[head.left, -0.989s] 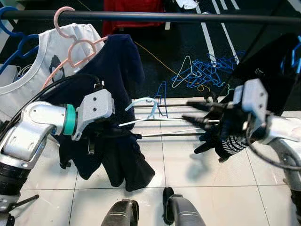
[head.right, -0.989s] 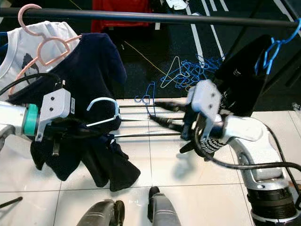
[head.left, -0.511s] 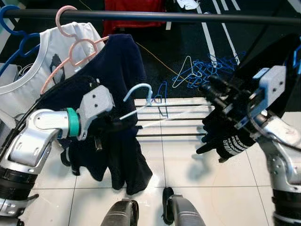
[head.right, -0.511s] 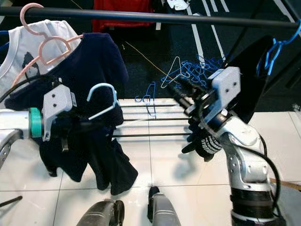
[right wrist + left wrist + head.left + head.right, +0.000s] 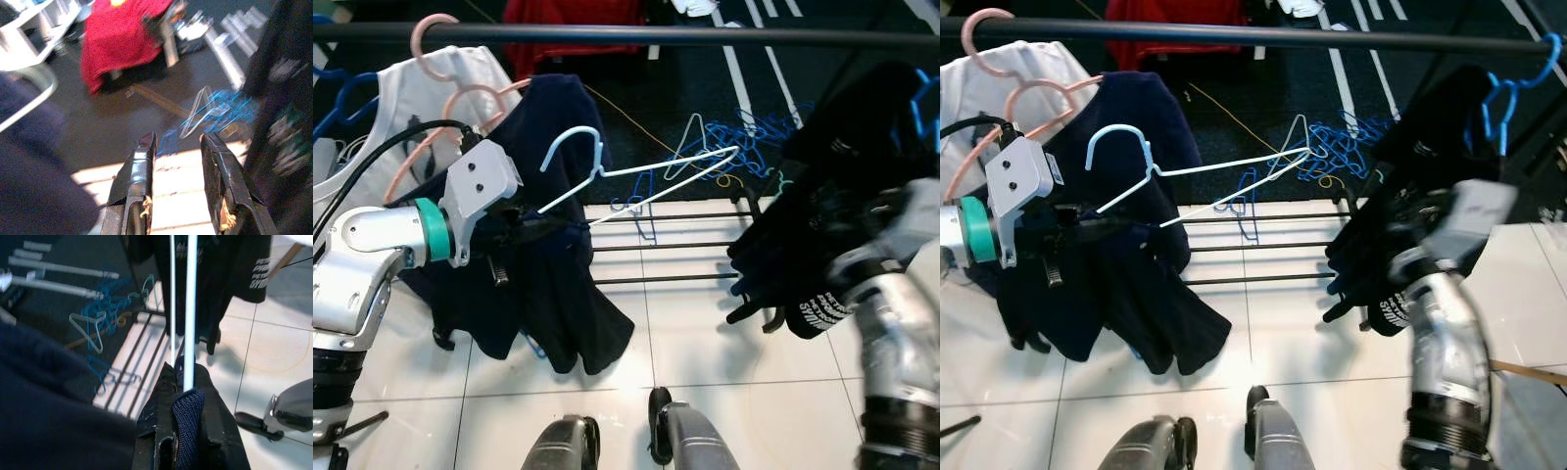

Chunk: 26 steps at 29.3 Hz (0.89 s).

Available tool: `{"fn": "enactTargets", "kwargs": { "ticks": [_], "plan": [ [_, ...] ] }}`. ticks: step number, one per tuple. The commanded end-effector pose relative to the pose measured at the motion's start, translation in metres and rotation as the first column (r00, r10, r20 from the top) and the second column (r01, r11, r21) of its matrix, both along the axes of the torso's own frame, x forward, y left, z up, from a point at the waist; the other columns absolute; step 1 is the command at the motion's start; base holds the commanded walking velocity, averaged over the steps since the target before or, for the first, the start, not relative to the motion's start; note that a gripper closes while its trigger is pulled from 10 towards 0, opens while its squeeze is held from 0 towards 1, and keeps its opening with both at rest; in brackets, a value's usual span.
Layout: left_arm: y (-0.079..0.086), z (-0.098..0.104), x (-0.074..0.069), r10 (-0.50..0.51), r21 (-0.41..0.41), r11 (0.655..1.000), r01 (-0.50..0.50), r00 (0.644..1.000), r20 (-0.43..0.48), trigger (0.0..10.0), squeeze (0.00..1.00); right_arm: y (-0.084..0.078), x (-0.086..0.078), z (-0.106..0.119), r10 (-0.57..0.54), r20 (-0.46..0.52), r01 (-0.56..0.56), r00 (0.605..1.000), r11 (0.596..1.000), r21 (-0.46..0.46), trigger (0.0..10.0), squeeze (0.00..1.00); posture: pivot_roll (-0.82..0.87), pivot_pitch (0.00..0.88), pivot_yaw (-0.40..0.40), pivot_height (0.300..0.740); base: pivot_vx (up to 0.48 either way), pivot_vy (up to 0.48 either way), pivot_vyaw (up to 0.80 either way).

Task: Hang hanger

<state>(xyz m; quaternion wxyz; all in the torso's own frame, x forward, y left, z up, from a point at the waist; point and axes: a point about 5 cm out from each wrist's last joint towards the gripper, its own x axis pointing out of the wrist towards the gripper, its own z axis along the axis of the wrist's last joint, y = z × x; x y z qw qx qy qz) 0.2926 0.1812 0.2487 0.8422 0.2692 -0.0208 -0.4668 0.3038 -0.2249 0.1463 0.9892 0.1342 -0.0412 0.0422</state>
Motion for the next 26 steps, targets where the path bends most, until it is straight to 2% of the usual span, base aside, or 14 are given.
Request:
{"fn": "enactTargets", "kwargs": {
  "ticks": [1, 2, 5, 9, 13, 14, 15, 17, 18, 19, 23, 24, 25, 26],
  "plan": [
    [-0.006, 0.005, -0.009, -0.055, 0.0, 0.998, 0.056, 0.997, 0.053, 10.0, 0.0, 0.019, -0.004, -0.024, 0.077, -0.089, -0.071, 0.993, 0.995, 0.069, 10.0, 0.0, -0.02, 0.17, 0.044, 0.74, 0.0, 0.0, 0.0],
    [-0.01, 0.004, -0.012, -0.068, -0.014, 0.998, 0.069, 0.995, 0.068, 10.0, 0.0, 0.032, -0.004, -0.034, 0.13, -0.118, -0.116, 0.985, 0.987, 0.114, 10.0, 0.0, -0.02, 0.17, 0.044, 0.74, 0.0, 0.0, 0.0],
    [-0.016, 0.006, -0.016, -0.083, -0.058, 0.994, 0.088, 0.992, 0.094, 10.0, 0.0, 0.051, -0.005, -0.047, 0.218, -0.149, -0.191, 0.964, 0.965, 0.18, 10.0, 0.0, -0.01, 0.171, 0.041, 0.74, 0.0, 0.0, 0.0],
    [-0.021, 0.013, -0.02, -0.114, -0.107, 0.986, 0.126, 0.987, 0.11, 10.0, 0.0, 0.07, -0.006, -0.05, 0.333, -0.139, -0.295, 0.933, 0.926, 0.233, 10.0, 0.0, -0.01, 0.173, 0.038, 0.74, 0.0, 0.0, 0.0],
    [-0.027, 0.026, -0.03, -0.216, -0.11, 0.967, 0.23, 0.968, 0.125, 10.0, 0.0, 0.095, -0.011, -0.04, 0.565, -0.051, -0.514, 0.824, 0.781, 0.354, 10.0, 0.0, -0.01, 0.176, 0.022, 0.74, 0.0, 0.0, 0.0],
    [-0.027, 0.026, -0.03, -0.216, -0.11, 0.967, 0.23, 0.968, 0.125, 10.0, 0.0, 0.095, -0.011, -0.04, 0.565, -0.051, -0.514, 0.824, 0.781, 0.354, 10.0, 0.0, -0.01, 0.176, 0.022, 0.74, 0.0, 0.0, 0.0],
    [-0.027, 0.027, -0.034, -0.262, -0.081, 0.959, 0.272, 0.958, 0.116, 10.0, 0.0, 0.099, -0.015, -0.036, 0.626, -0.019, -0.57, 0.779, 0.721, 0.393, 10.0, 0.0, 0.0, 0.176, 0.019, 0.74, 0.0, 0.0, 0.0],
    [-0.028, 0.027, -0.038, -0.307, -0.049, 0.948, 0.313, 0.946, 0.104, 10.0, 0.0, 0.103, -0.018, -0.033, 0.682, 0.015, -0.62, 0.731, 0.656, 0.43, 10.0, 0.0, 0.0, 0.176, 0.019, 0.74, 0.0, 0.0, 0.0],
    [-0.028, 0.027, -0.038, -0.307, -0.049, 0.948, 0.313, 0.946, 0.104, 10.0, 0.0, 0.103, -0.018, -0.033, 0.682, 0.015, -0.62, 0.731, 0.656, 0.43, 10.0, 0.0, 0.0, 0.176, 0.019, 0.74, 0.0, 0.0, 0.0],
    [-0.029, 0.028, -0.039, -0.328, -0.034, 0.942, 0.333, 0.939, 0.103, 10.0, 0.0, 0.106, -0.021, -0.032, 0.718, 0.027, -0.655, 0.695, 0.617, 0.436, 10.0, 0.0, 0.0, 0.176, 0.021, 0.74, 0.0, 0.0, 0.0],
    [-0.035, 0.033, -0.039, -0.379, -0.007, 0.924, 0.382, 0.918, 0.115, 10.0, 0.0, 0.107, -0.02, -0.033, 0.754, 0.014, -0.679, 0.657, 0.582, 0.448, 10.0, 0.0, -0.01, 0.175, 0.024, 0.74, 0.0, 0.0, 0.0],
    [-0.036, 0.035, -0.039, -0.383, -0.009, 0.922, 0.387, 0.916, 0.119, 10.0, 0.0, 0.106, -0.021, -0.034, 0.762, 0.014, -0.681, 0.648, 0.571, 0.459, 10.0, 0.3, -0.01, 0.176, 0.025, 0.74, 0.0, 0.0, 0.0],
    [-0.037, 0.037, -0.04, -0.387, -0.011, 0.92, 0.391, 0.914, 0.123, 10.0, 0.0, 0.106, -0.022, -0.036, 0.77, 0.01, -0.685, 0.638, 0.561, 0.465, 10.0, 0.67, -0.01, 0.176, 0.025, 0.74, 0.0, 0.0, 0.0],
    [-0.037, 0.037, -0.04, -0.387, -0.011, 0.92, 0.391, 0.914, 0.123, 10.0, 0.0, 0.106, -0.022, -0.036, 0.77, 0.01, -0.685, 0.638, 0.561, 0.465, 10.0, 0.67, -0.01, 0.176, 0.025, 0.74, 0.0, 0.0, 0.0]
  ]
}}
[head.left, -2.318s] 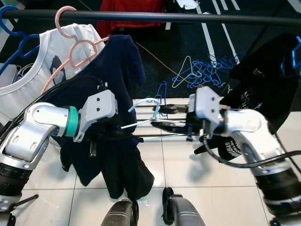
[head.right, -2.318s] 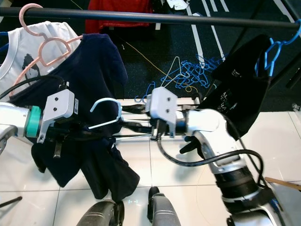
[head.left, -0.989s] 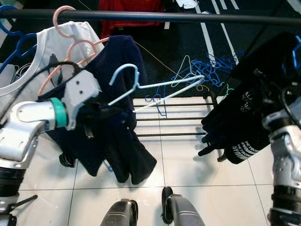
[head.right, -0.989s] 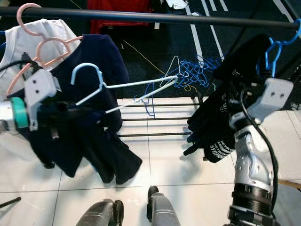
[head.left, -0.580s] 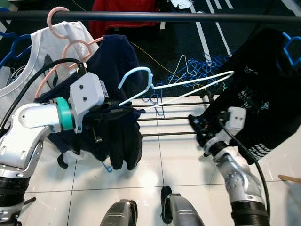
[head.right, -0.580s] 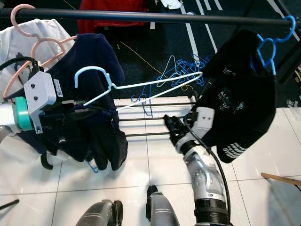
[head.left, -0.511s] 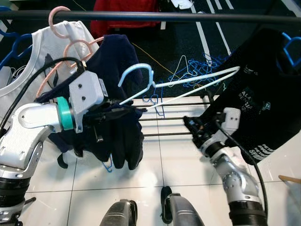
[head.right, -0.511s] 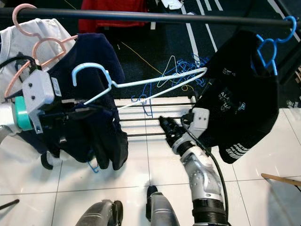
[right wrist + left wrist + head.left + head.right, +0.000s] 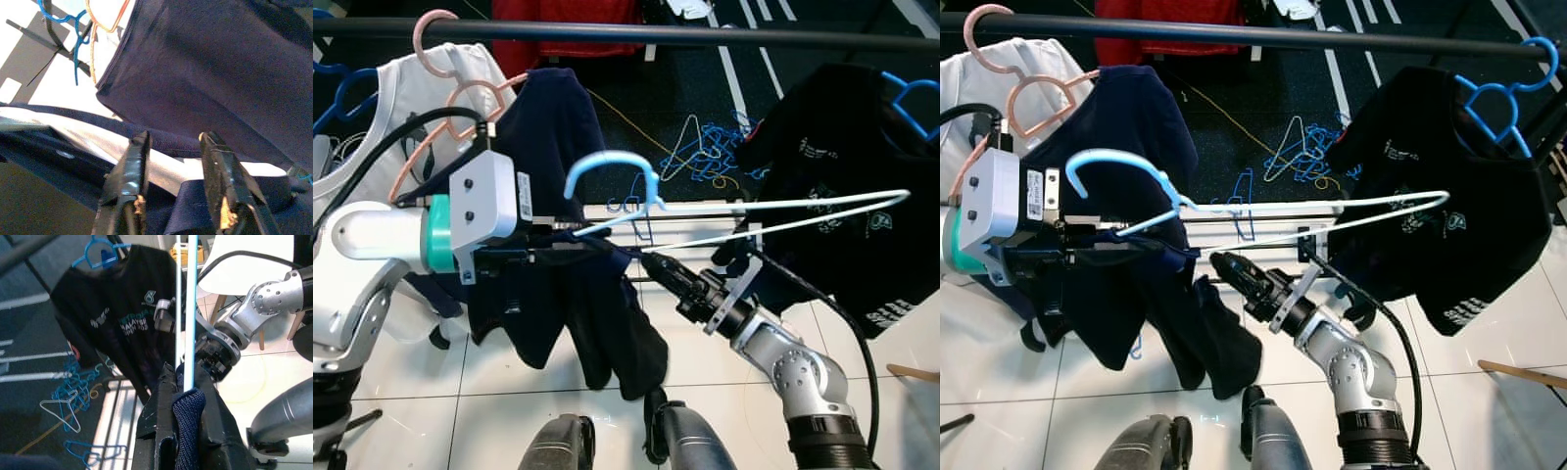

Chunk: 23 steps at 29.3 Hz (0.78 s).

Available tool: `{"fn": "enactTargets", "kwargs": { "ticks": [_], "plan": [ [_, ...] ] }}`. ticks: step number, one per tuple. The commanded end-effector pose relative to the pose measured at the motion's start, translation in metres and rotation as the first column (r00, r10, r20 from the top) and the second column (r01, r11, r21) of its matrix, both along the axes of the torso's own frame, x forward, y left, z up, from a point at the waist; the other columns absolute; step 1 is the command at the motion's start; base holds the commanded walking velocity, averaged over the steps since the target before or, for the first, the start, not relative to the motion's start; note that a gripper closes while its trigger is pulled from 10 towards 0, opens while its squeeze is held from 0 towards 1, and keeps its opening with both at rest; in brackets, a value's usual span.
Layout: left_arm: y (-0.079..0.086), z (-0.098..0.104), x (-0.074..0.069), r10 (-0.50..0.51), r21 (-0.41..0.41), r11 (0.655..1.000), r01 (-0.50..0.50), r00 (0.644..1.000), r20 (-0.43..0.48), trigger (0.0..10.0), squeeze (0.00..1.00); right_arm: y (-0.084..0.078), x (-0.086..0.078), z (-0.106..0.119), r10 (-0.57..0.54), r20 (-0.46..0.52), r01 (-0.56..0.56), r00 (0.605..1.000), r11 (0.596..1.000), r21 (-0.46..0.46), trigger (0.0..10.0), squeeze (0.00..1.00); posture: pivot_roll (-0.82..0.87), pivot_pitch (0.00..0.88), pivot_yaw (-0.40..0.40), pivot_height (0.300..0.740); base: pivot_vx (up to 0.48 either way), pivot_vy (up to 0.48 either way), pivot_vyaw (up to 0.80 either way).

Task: Hang hanger

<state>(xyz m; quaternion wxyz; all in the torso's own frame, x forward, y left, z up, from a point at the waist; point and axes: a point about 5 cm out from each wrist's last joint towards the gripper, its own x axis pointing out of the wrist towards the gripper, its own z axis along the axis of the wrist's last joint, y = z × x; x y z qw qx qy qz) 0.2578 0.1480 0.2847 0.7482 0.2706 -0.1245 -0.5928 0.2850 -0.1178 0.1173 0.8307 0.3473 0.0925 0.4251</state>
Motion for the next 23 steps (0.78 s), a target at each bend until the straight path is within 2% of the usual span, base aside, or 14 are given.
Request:
{"fn": "enactTargets", "kwargs": {
  "ticks": [1, 2, 6, 8, 9, 10, 12, 13, 15, 16, 17, 21, 23],
  "plan": [
    [-0.005, 0.002, -0.005, -0.046, 0.002, 0.999, 0.046, 0.999, 0.009, 10.0, 0.0, -0.001, -0.004, -0.007, 0.025, -0.038, -0.025, 0.999, 1.0, 0.007, 10.0, 0.67, -0.01, 0.176, 0.025, 0.74, 0.0, 0.0, 0.0],
    [-0.006, 0.005, -0.006, -0.058, 0.001, 0.998, 0.058, 0.998, 0.013, 10.0, 0.0, 0.0, -0.008, -0.009, 0.069, -0.051, -0.068, 0.996, 0.998, 0.008, 10.0, 1.0, -0.01, 0.183, 0.026, 0.74, 0.0, 0.0, 0.0],
    [-0.008, 0.009, -0.008, -0.08, 0.007, 0.997, 0.08, 0.997, 0.021, 10.0, 0.0, 0.001, -0.015, -0.015, 0.145, -0.077, -0.146, 0.986, 0.989, -0.01, 10.0, 1.0, 0.0, 0.186, 0.023, 0.74, 0.0, 0.0, 0.0],
    [-0.008, 0.013, -0.009, -0.099, 0.019, 0.995, 0.098, 0.995, 0.029, 10.0, 0.0, 0.002, -0.023, -0.024, 0.211, -0.102, -0.219, 0.972, 0.973, -0.068, 10.0, 1.0, 0.0, 0.19, 0.021, 0.74, 0.0, 0.0, 0.0],
    [-0.008, 0.013, -0.009, -0.099, 0.019, 0.995, 0.098, 0.995, 0.029, 10.0, 0.0, 0.002, -0.023, -0.024, 0.211, -0.102, -0.219, 0.972, 0.973, -0.068, 10.0, 1.0, 0.0, 0.19, 0.021, 0.74, 0.0, 0.0, 0.0],
    [-0.007, 0.015, -0.011, -0.114, 0.025, 0.993, 0.113, 0.993, 0.027, 10.0, 0.0, 0.001, -0.028, -0.028, 0.259, -0.106, -0.269, 0.96, 0.958, -0.099, 10.0, 0.92, 0.01, 0.193, 0.021, 0.74, 0.0, 0.0, 0.0],
    [-0.007, 0.017, -0.013, -0.124, 0.03, 0.992, 0.124, 0.992, 0.024, 10.0, 0.0, 0.001, -0.031, -0.029, 0.29, -0.109, -0.302, 0.951, 0.946, -0.116, 10.0, 0.92, 0.01, 0.193, 0.021, 0.74, 0.0, 0.0, 0.0],
    [-0.007, 0.018, -0.016, -0.142, 0.036, 0.989, 0.142, 0.99, 0.019, 10.0, 0.0, 0.001, -0.034, -0.031, 0.332, -0.107, -0.345, 0.937, 0.927, -0.146, 10.0, 0.0, 0.01, 0.194, 0.024, 0.74, 0.0, 0.0, 0.0],
    [-0.008, 0.02, -0.019, -0.165, 0.044, 0.985, 0.164, 0.986, 0.015, 10.0, 0.0, 0.001, -0.035, -0.034, 0.378, -0.105, -0.391, 0.92, 0.899, -0.198, 10.0, 0.0, 0.01, 0.194, 0.026, 0.74, 0.0, 0.0, 0.0],
    [-0.008, 0.02, -0.019, -0.165, 0.044, 0.985, 0.164, 0.986, 0.015, 10.0, 0.0, 0.001, -0.035, -0.034, 0.378, -0.105, -0.391, 0.92, 0.899, -0.198, 10.0, 0.0, 0.01, 0.194, 0.026, 0.74, 0.0, 0.0, 0.0],
    [-0.009, 0.022, -0.021, -0.182, 0.048, 0.982, 0.181, 0.983, 0.016, 10.0, 0.0, 0.003, -0.029, -0.04, 0.372, -0.105, -0.386, 0.922, 0.877, -0.285, 10.0, 0.0, 0.02, 0.195, 0.025, 0.74, 0.0, 0.0, 0.0],
    [-0.009, 0.023, -0.022, -0.189, 0.05, 0.981, 0.188, 0.982, 0.016, 10.0, 0.0, 0.003, -0.023, -0.043, 0.349, -0.108, -0.365, 0.931, 0.869, -0.334, 10.0, 0.0, 0.02, 0.195, 0.025, 0.74, 0.0, 0.0, 0.0],
    [-0.01, 0.025, -0.022, -0.192, 0.047, 0.98, 0.191, 0.981, 0.019, 10.0, 0.0, 0.003, -0.013, -0.049, 0.287, -0.106, -0.305, 0.952, 0.861, -0.408, 10.0, 0.0, 0.02, 0.196, 0.026, 0.74, 0.0, 0.0, 0.0]
  ]
}}
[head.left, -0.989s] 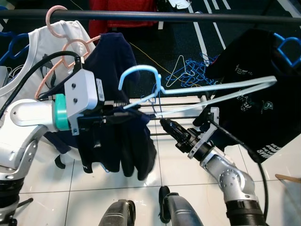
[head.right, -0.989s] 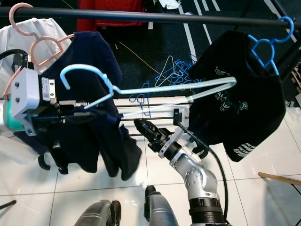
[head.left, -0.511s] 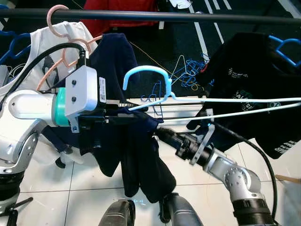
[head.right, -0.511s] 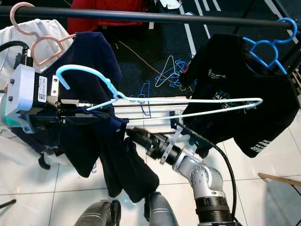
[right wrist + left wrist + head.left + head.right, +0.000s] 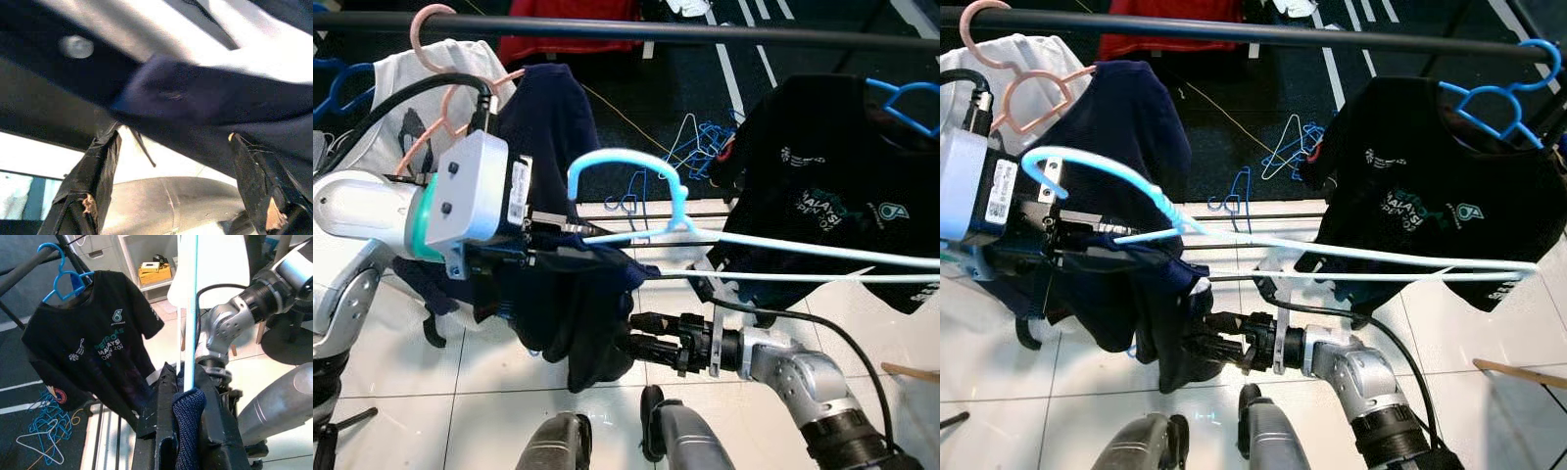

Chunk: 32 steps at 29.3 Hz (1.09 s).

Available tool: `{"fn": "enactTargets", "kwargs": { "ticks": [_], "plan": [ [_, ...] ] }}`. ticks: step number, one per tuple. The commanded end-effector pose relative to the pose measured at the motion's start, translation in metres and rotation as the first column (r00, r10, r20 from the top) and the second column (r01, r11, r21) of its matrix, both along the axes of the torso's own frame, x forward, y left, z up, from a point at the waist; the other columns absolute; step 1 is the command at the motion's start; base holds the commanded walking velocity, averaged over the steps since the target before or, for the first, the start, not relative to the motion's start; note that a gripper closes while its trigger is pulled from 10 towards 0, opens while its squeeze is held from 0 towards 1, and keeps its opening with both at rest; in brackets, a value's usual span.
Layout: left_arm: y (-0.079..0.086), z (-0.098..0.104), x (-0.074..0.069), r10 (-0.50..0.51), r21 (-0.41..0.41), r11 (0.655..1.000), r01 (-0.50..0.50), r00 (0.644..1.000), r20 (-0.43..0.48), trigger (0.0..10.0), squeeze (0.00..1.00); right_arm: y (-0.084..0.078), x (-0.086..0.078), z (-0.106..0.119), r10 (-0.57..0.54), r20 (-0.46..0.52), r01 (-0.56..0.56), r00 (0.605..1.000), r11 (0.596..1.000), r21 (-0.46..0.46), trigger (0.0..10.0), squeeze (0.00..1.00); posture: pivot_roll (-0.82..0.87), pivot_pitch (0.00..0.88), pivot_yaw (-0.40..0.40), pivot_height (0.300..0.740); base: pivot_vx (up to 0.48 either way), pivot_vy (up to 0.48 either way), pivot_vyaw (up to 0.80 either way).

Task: Hang hanger

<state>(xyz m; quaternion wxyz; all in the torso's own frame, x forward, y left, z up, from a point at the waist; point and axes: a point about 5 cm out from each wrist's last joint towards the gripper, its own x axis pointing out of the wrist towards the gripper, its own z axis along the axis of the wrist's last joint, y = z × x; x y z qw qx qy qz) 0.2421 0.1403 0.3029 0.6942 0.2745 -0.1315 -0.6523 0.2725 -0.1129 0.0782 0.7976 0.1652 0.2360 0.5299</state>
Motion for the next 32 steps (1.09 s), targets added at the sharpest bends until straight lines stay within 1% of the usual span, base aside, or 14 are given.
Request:
{"fn": "enactTargets", "kwargs": {
  "ticks": [1, 3, 8, 11, 12, 13, 14, 16, 17, 20, 23, 26, 31, 32],
  "plan": [
    [-0.003, 0.009, -0.007, -0.042, -0.001, 0.999, 0.042, 0.999, 0.028, 10.0, 0.0, -0.001, 0.008, -0.009, -0.076, -0.008, 0.076, 0.997, 0.996, -0.038, 10.0, 0.0, 0.02, 0.205, 0.023, 0.74, 0.0, 0.0, 0.0],
    [-0.003, 0.01, -0.009, -0.047, -0.004, 0.999, 0.047, 0.999, 0.028, 10.0, 0.0, 0.0, 0.016, -0.006, -0.116, -0.014, 0.116, 0.993, 0.993, -0.007, 10.0, 0.0, 0.02, 0.205, 0.023, 0.74, 0.0, 0.0, 0.0],
    [-0.003, 0.011, -0.01, -0.05, -0.002, 0.999, 0.05, 0.998, 0.024, 10.0, 0.0, 0.0, 0.02, -0.001, -0.135, -0.021, 0.136, 0.991, 0.99, 0.037, 10.0, 0.0, 0.03, 0.21, 0.019, 0.74, 0.0, 0.0, 0.0],
    [-0.002, 0.01, -0.011, -0.05, 0.007, 0.999, 0.05, 0.999, 0.015, 10.0, 0.0, -0.001, 0.025, 0.009, -0.139, -0.019, 0.141, 0.99, 0.982, 0.123, 10.0, 0.0, 0.03, 0.212, 0.017, 0.74, 0.0, 0.0, 0.0],
    [-0.002, 0.01, -0.011, -0.05, 0.007, 0.999, 0.05, 0.999, 0.015, 10.0, 0.0, -0.001, 0.025, 0.009, -0.139, -0.019, 0.141, 0.99, 0.982, 0.123, 10.0, 0.0, 0.03, 0.212, 0.017, 0.74, 0.0, 0.0, 0.0],
    [0.001, 0.004, -0.01, -0.029, 0.021, 0.999, 0.029, 1.0, 0.005, 10.0, 0.0, -0.018, 0.021, 0.025, -0.155, -0.013, 0.153, 0.988, 0.958, 0.243, 10.0, 0.0, 0.03, 0.229, 0.004, 0.74, 0.0, 0.0, 0.0],
    [0.001, 0.004, -0.01, -0.029, 0.021, 0.999, 0.029, 1.0, 0.005, 10.0, 0.0, -0.018, 0.021, 0.025, -0.155, -0.013, 0.153, 0.988, 0.958, 0.243, 10.0, 0.0, 0.03, 0.229, 0.004, 0.74, 0.0, 0.0, 0.0],
    [0.004, -0.005, -0.008, -0.005, 0.032, 0.999, 0.006, 1.0, -0.02, 10.0, 0.0, -0.043, 0.01, 0.05, -0.162, 0.01, 0.144, 0.987, 0.902, 0.407, 10.0, 0.0, 0.02, 0.232, 0.006, 0.74, 0.0, 0.0, 0.0],
    [0.003, -0.009, -0.006, 0.003, 0.031, 1.0, -0.002, 1.0, -0.026, 10.0, 0.0, -0.05, 0.005, 0.057, -0.164, 0.019, 0.138, 0.986, 0.882, 0.45, 10.0, 0.0, 0.01, 0.232, 0.007, 0.74, 0.0, 0.0, 0.0],
    [0.001, -0.012, -0.004, 0.004, 0.024, 1.0, -0.003, 1.0, -0.03, 10.0, 0.0, -0.054, -0.001, 0.063, -0.166, 0.019, 0.135, 0.986, 0.857, 0.497, 10.0, 0.0, 0.01, 0.229, 0.009, 0.74, 0.0, 0.0, 0.0],
    [-0.001, -0.011, -0.003, 0.004, 0.017, 1.0, -0.004, 1.0, -0.027, 10.0, 0.0, -0.056, -0.002, 0.063, -0.169, 0.018, 0.136, 0.985, 0.849, 0.511, 10.0, 0.0, 0.01, 0.226, 0.01, 0.74, 0.0, 0.0, 0.0],
    [-0.004, -0.007, -0.004, -0.011, -0.004, 1.0, 0.011, 1.0, -0.025, 10.0, 0.0, -0.053, 0.001, 0.058, -0.19, 0.005, 0.164, 0.982, 0.858, 0.487, 10.0, 0.0, 0.01, 0.225, 0.011, 0.74, 0.0, 0.0, 0.0],
    [-0.008, 0.009, -0.012, -0.051, -0.039, 0.998, 0.051, 0.999, 0.006, 10.0, 0.0, -0.027, 0.001, 0.032, -0.113, -0.037, 0.119, 0.993, 0.923, 0.366, 10.0, 0.0, 0.02, 0.22, 0.012, 0.74, 0.0, 0.0, 0.0],
    [-0.008, 0.009, -0.012, -0.051, -0.039, 0.998, 0.051, 0.999, 0.006, 10.0, 0.0, -0.027, 0.001, 0.032, -0.113, -0.037, 0.119, 0.993, 0.923, 0.366, 10.0, 0.0, 0.02, 0.22, 0.012, 0.74, 0.0, 0.0, 0.0]
  ]
}}
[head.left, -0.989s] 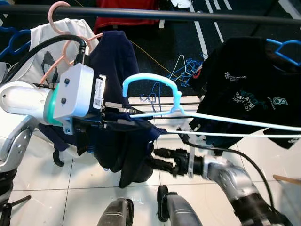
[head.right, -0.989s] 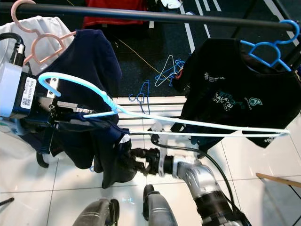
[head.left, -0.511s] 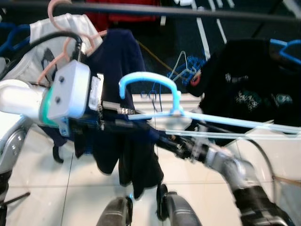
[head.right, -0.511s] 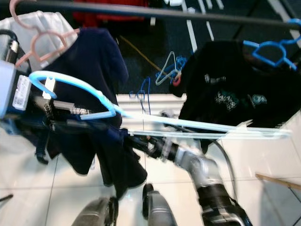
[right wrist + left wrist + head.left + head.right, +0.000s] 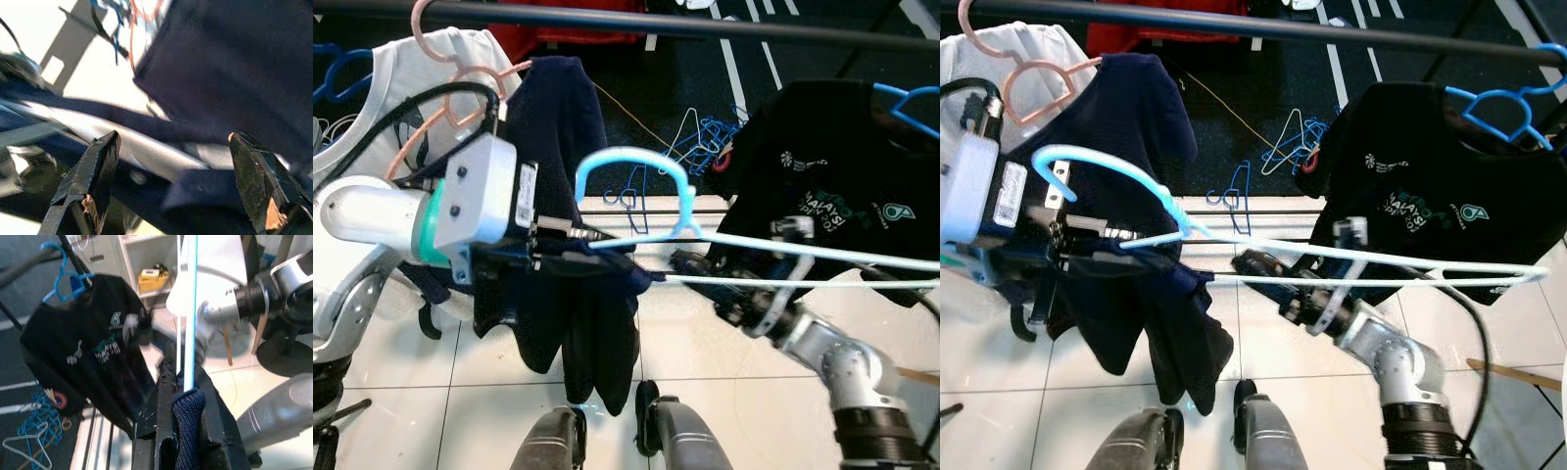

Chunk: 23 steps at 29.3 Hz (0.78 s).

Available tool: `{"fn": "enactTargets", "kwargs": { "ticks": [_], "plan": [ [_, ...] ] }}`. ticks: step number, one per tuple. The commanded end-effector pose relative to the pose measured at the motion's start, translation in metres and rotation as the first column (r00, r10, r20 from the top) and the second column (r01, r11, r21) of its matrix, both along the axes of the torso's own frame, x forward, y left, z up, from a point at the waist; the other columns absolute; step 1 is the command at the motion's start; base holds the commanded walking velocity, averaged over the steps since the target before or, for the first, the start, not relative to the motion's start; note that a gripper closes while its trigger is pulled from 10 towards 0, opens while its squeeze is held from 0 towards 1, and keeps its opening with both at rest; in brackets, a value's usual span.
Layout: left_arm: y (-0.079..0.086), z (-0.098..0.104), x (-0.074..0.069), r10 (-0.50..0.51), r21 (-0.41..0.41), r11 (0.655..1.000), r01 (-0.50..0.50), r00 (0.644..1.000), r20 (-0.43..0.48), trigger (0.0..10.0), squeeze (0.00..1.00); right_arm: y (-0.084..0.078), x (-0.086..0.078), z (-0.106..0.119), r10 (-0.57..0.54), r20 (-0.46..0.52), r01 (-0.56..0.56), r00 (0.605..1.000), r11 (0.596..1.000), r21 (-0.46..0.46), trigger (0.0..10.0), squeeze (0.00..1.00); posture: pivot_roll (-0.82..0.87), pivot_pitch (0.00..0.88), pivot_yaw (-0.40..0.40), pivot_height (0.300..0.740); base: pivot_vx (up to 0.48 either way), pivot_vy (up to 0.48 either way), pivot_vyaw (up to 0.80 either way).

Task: Hang hanger

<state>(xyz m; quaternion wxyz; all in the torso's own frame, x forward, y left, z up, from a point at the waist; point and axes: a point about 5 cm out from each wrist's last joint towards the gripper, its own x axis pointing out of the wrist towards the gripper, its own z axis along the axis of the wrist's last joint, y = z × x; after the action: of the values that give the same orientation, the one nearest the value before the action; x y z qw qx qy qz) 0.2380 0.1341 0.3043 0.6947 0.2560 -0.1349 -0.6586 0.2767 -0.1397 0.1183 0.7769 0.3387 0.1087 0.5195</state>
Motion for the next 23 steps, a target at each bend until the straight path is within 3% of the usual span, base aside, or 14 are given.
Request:
{"fn": "enactTargets", "kwargs": {
  "ticks": [1, 3, 5, 8, 12, 13, 14, 15, 19, 23],
  "plan": [
    [-0.002, 0.007, -0.008, -0.035, -0.01, 0.999, 0.036, 0.999, 0.028, 10.0, 0.0, 0.0, -0.003, -0.008, 0.004, -0.023, -0.005, 1.0, 0.999, -0.038, 10.0, 0.0, 0.02, 0.22, 0.012, 0.74, 0.0, 0.0, 0.0],
    [-0.003, 0.012, -0.013, -0.063, -0.01, 0.998, 0.063, 0.997, 0.038, 10.0, 0.0, 0.007, 0.001, -0.014, 0.007, -0.035, -0.01, 0.999, 0.995, -0.095, 10.0, 0.0, 0.04, 0.215, 0.005, 0.74, 0.0, 0.0, 0.0],
    [-0.004, 0.014, -0.018, -0.088, -0.007, 0.996, 0.088, 0.995, 0.042, 10.0, 0.0, 0.013, 0.017, -0.013, -0.052, -0.013, 0.049, 0.999, 0.99, -0.129, 10.0, 0.0, 0.04, 0.207, 0.0, 0.74, 0.0, 0.0, 0.0],
    [-0.005, 0.014, -0.021, -0.1, -0.006, 0.995, 0.1, 0.994, 0.041, 10.0, 0.0, 0.018, 0.03, -0.009, -0.096, 0.005, 0.095, 0.995, 0.987, -0.132, 10.0, 0.0, 0.04, 0.203, -0.001, 0.74, 0.0, 0.0, 0.0],
    [-0.006, 0.014, -0.021, -0.102, -0.007, 0.995, 0.103, 0.994, 0.039, 10.0, 0.0, 0.02, 0.033, -0.008, -0.106, 0.008, 0.106, 0.994, 0.986, -0.13, 10.0, 0.0, 0.04, 0.203, -0.001, 0.74, 0.0, 0.0, 0.0],
    [-0.007, 0.014, -0.022, -0.109, -0.007, 0.994, 0.109, 0.993, 0.037, 10.0, 0.0, 0.038, 0.024, -0.007, 0.067, 0.026, -0.063, 0.997, 0.988, -0.139, 10.0, 0.0, 0.04, 0.196, -0.001, 0.74, 0.0, 0.0, 0.0],
    [-0.008, 0.014, -0.022, -0.11, -0.007, 0.994, 0.11, 0.993, 0.035, 10.0, 0.0, 0.044, 0.018, -0.007, 0.145, 0.03, -0.139, 0.989, 0.98, -0.14, 10.0, 0.0, 0.04, 0.196, -0.002, 0.74, 0.0, 0.0, 0.0],
    [-0.008, 0.014, -0.022, -0.11, -0.007, 0.994, 0.11, 0.993, 0.035, 10.0, 0.0, 0.044, 0.018, -0.007, 0.145, 0.03, -0.139, 0.989, 0.98, -0.14, 10.0, 0.0, 0.04, 0.196, -0.002, 0.74, 0.0, 0.0, 0.0],
    [-0.009, 0.012, -0.018, -0.099, -0.004, 0.995, 0.1, 0.994, 0.033, 10.0, 0.0, 0.054, -0.002, -0.004, 0.32, 0.038, -0.314, 0.947, 0.943, -0.111, 10.0, 0.0, 0.04, 0.198, -0.001, 0.74, 0.0, 0.0, 0.0],
    [-0.009, 0.012, -0.017, -0.093, -0.006, 0.996, 0.093, 0.995, 0.033, 10.0, 0.0, 0.054, -0.008, -0.003, 0.36, 0.045, -0.354, 0.932, 0.929, -0.108, 10.0, 0.0, 0.04, 0.201, -0.002, 0.74, 0.0, 0.0, 0.0]
  ]
}}
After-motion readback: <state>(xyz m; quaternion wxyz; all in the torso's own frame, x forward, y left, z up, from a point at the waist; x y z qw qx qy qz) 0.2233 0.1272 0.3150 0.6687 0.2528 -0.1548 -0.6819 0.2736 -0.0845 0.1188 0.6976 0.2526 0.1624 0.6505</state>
